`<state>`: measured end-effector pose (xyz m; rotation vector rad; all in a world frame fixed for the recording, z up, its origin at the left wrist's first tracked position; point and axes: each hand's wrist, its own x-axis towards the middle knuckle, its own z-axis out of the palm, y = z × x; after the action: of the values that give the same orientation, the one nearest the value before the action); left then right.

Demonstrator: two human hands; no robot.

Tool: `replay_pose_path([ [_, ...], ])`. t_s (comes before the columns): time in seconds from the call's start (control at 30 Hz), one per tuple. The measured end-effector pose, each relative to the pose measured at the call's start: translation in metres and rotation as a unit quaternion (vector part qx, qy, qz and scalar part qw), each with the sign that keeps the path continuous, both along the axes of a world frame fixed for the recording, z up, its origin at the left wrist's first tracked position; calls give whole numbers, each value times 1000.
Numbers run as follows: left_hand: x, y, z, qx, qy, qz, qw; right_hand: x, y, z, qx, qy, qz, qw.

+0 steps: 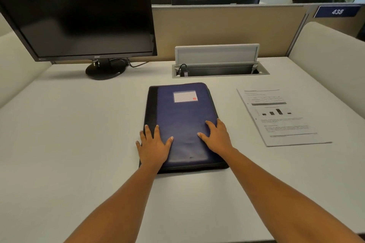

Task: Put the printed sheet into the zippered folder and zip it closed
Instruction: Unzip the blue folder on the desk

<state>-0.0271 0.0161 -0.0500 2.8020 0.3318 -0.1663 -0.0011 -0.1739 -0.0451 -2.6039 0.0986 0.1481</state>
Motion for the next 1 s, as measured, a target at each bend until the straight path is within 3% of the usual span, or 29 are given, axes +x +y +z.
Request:
replay_pose_path([
  [0.13,5,5,-1,-21,2,-8,1000,4,-1,9,16,18,-30,999],
  [0.33,10,19,2,-33,8,-25,999,7,2,27,-41,92,-34,994],
  [0.6,24,56,7,15,45,-62,997,-21,30,23,112,161,-86,977],
  [0.8,34,69,11,34,63,-46,996,-44,73,17,102,198,-55,973],
  [1.0,39,68,9,37,68,-38,996,-53,93,8,105,171,-32,979],
])
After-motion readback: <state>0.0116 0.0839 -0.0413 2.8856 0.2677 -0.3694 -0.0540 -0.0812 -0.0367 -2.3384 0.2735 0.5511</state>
